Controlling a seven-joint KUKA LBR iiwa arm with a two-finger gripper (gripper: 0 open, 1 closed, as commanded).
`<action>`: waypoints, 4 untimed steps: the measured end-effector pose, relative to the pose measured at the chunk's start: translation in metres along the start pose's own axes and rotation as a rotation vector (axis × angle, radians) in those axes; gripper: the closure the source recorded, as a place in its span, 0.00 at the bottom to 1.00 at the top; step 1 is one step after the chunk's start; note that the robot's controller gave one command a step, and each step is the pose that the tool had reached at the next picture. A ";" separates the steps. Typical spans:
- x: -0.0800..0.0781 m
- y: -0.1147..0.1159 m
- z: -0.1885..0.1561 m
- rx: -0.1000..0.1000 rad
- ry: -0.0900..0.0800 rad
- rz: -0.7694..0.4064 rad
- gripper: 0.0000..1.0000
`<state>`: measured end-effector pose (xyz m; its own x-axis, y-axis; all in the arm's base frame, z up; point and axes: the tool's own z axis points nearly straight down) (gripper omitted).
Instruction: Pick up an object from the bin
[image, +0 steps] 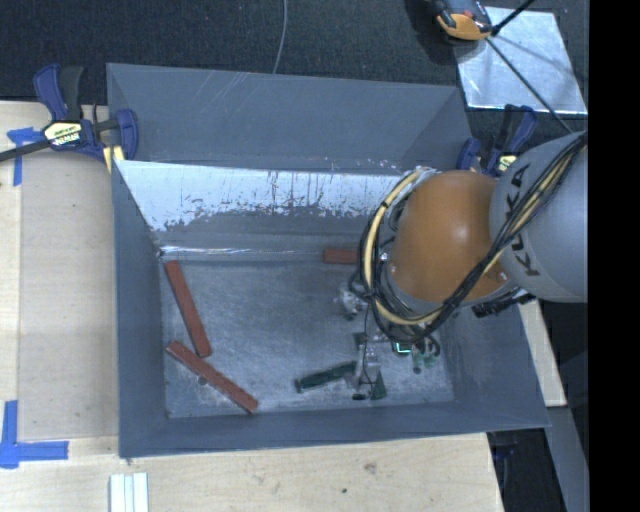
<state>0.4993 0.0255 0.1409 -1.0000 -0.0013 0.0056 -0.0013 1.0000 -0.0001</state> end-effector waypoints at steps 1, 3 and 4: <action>-0.002 0.000 -0.004 0.000 -0.008 0.001 0.00; 0.014 0.030 0.068 0.000 -0.008 -0.211 1.00; 0.014 0.030 0.066 0.000 -0.003 -0.212 1.00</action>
Offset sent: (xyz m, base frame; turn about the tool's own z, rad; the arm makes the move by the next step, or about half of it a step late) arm -0.0156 0.0298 -0.0688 -0.2122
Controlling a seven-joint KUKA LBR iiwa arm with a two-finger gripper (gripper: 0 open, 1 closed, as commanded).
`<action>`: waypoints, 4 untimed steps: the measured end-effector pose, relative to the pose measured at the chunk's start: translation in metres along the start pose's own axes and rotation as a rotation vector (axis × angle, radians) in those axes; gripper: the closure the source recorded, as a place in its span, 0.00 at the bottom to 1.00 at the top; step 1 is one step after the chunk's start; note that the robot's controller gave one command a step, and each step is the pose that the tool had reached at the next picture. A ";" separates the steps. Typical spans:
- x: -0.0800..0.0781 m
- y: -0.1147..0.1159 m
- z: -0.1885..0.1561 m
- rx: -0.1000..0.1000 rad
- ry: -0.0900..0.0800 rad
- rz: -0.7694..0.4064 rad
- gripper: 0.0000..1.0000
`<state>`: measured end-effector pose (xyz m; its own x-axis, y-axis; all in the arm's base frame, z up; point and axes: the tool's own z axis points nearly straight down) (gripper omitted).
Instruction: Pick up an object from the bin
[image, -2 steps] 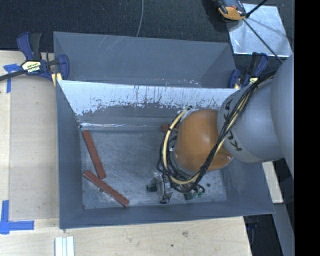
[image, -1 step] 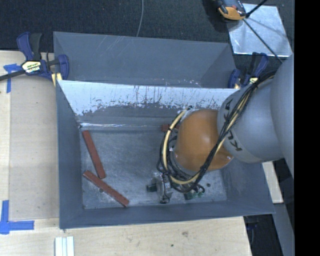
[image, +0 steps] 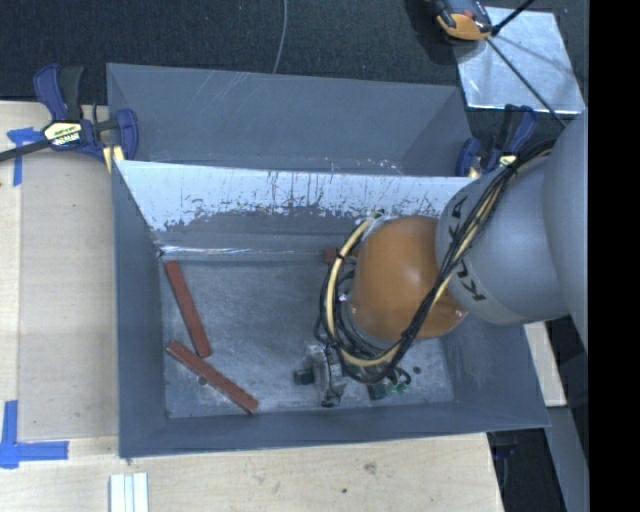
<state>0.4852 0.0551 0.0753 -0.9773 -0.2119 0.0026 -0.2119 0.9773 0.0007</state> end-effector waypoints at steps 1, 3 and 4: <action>-0.014 -0.003 -0.054 0.002 -0.008 -0.001 1.00; -0.020 -0.006 -0.117 0.001 -0.008 -0.003 1.00; -0.011 0.026 -0.161 0.001 -0.006 -0.164 1.00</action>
Offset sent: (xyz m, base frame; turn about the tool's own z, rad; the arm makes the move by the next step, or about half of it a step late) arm 0.0232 0.0002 0.1155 -0.0014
